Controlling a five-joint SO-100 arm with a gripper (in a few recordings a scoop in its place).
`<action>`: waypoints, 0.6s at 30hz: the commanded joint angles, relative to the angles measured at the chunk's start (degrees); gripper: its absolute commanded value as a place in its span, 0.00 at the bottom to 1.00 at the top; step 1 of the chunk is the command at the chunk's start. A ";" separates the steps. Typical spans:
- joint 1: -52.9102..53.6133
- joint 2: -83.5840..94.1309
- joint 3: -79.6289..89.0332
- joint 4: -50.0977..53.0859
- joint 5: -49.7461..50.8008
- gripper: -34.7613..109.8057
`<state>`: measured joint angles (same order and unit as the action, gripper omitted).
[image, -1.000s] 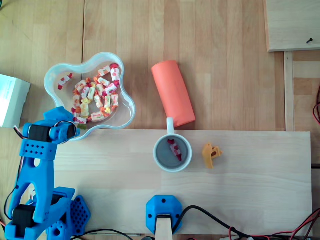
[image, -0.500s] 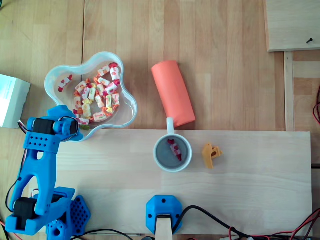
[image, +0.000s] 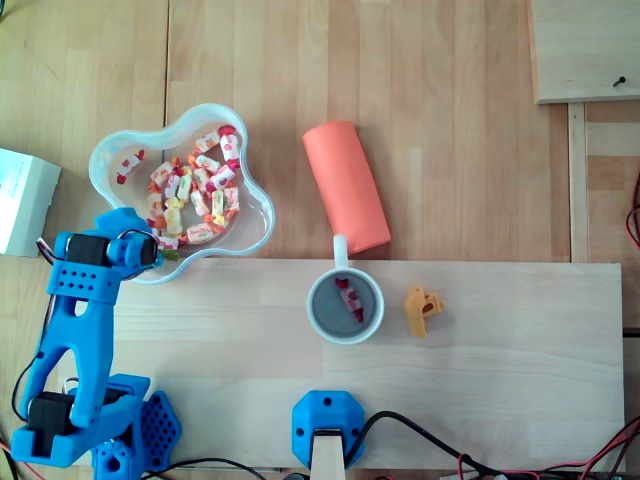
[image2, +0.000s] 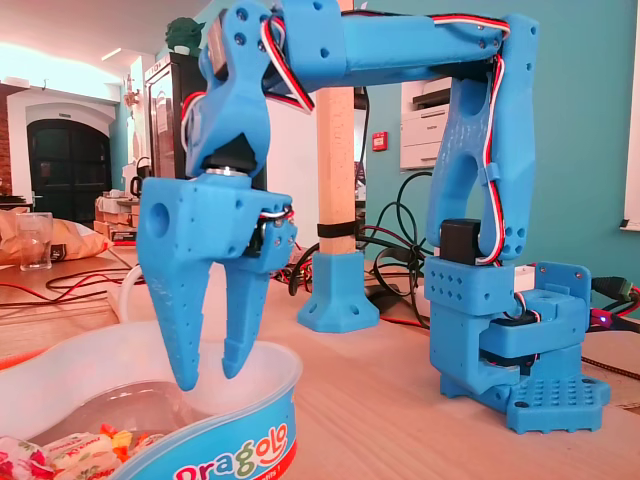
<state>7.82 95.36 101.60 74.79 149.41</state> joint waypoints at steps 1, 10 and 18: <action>0.62 1.23 -2.20 1.23 0.88 0.31; 0.62 -1.85 -2.46 0.53 0.70 0.36; 0.53 -2.20 -3.16 0.35 1.41 0.38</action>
<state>7.82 92.46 100.99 75.23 149.41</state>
